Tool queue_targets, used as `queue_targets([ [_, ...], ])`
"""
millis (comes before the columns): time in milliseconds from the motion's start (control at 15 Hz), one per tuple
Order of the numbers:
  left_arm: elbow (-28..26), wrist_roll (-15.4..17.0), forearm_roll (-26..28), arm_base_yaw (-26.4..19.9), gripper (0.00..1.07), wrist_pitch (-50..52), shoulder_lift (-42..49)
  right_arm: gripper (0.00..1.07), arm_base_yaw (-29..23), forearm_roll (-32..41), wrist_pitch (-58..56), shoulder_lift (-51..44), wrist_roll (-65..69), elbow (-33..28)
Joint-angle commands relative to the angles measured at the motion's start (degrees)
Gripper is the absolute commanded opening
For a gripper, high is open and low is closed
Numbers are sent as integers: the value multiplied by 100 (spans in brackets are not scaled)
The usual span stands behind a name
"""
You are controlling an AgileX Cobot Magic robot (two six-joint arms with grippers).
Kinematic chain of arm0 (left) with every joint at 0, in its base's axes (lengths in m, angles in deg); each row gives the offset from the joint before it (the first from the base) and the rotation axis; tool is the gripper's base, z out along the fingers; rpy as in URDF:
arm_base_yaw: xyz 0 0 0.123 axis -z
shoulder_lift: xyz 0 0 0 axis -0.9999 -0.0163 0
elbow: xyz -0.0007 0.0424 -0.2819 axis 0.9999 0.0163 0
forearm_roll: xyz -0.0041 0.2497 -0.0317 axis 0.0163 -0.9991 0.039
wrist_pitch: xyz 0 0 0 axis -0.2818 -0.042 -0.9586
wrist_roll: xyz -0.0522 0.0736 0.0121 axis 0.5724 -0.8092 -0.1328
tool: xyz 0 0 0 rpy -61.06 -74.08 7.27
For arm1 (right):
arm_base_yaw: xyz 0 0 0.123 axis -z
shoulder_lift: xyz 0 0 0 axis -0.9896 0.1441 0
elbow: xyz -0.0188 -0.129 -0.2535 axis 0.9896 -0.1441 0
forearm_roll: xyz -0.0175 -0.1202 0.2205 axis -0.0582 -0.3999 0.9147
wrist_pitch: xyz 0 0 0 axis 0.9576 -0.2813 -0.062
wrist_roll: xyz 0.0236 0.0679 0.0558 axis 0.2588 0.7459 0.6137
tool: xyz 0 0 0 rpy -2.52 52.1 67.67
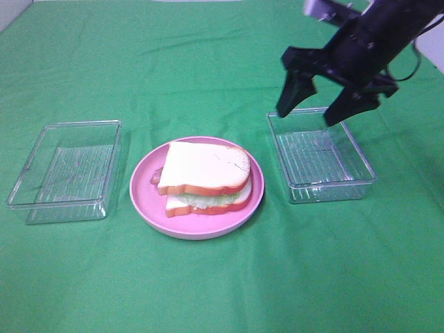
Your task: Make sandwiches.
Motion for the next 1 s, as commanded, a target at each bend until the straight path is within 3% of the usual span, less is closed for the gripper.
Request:
queue_targets([
  [67,11,23,-17,-11,100,86,63,80,985,-699,-183,-292,126,34],
  [267,11,23,-17,-11,100,86,63,80,1581,-1049,-504,-527,138,-52],
  [400,11,23,-17,-11,100,86,63,80,1599,-1071,-378,-1301,206,-728],
  [733,11,23,-17,-11,100,86,63,80,1599,-1215,-143,-4830,252,-3260],
  [800,11,23,-17,-11,100,86,63,80,1599,-1226,-46,-5942,252,-3862],
  [1000,11,23,-17,-11,100,86,63,80,1599,-1501,-69,-7769,246,-4841],
])
